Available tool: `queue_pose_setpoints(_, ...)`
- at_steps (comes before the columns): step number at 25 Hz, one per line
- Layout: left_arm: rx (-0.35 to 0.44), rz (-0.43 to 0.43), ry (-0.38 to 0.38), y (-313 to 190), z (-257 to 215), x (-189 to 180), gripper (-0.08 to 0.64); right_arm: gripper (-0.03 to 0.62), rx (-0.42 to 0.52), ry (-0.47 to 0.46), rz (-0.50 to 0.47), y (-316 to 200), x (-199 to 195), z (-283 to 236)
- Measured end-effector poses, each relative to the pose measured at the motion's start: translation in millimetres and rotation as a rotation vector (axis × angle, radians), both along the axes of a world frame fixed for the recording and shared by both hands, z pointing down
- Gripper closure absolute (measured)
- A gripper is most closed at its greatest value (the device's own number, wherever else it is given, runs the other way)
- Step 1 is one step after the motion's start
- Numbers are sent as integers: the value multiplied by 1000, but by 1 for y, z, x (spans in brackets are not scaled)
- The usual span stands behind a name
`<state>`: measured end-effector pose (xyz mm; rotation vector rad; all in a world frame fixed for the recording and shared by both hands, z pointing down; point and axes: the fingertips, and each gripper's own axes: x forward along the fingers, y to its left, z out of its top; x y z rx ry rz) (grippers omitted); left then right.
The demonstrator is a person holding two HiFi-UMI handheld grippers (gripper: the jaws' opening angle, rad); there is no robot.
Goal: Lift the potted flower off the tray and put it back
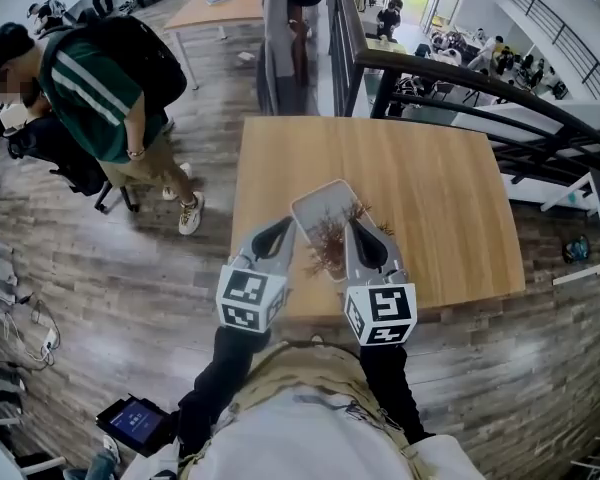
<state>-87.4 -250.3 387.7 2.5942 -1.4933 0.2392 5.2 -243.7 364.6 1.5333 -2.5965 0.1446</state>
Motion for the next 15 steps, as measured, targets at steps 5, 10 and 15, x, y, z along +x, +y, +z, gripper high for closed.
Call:
queue_pose_setpoints(5,6,13,-19,1,1,2,558,588,-4,-2,16,0,3,2)
queue_pose_setpoints(10,5,16,-62,4,12,2,558,588,-5,-3,13,3,3,4)
queue_pose_setpoints(15,24,11,-71,3,5,-7,558,588,-18,-4,14,3,-6,3)
